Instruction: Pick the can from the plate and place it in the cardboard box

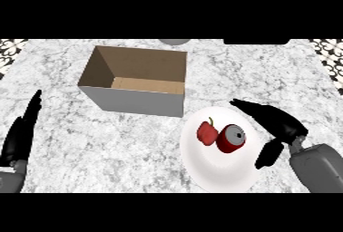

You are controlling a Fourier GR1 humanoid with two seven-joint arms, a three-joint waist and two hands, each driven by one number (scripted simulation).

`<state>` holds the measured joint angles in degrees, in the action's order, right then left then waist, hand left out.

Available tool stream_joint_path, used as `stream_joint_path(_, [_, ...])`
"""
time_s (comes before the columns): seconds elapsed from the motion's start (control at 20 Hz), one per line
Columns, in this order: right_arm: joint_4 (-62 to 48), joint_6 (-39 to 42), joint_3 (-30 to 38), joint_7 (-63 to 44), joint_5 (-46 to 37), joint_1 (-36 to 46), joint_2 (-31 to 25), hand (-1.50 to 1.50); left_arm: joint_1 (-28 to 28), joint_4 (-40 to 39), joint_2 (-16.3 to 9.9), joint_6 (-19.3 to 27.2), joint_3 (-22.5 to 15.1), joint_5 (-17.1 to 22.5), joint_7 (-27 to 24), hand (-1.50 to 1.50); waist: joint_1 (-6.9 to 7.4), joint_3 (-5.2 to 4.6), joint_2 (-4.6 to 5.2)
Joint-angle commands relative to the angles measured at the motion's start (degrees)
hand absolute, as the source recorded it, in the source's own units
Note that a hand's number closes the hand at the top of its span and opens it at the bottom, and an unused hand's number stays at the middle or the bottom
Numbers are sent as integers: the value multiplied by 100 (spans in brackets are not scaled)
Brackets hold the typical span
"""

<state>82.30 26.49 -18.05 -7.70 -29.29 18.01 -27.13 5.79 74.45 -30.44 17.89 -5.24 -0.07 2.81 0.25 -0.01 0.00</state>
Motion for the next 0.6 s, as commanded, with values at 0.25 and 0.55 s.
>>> stream_joint_path(0.25, [-97, 317, 262, 30, -484, 51, 604, -150, 139, 364, 342, -222, 299, -494, 535, 0, -13, 2, -2])
stream_joint_path(0.55, [746, 557, 255, 204, -472, -560, 709, -150, 63, 75, 226, -667, 808, -410, 97, 0, -34, 1, -6])
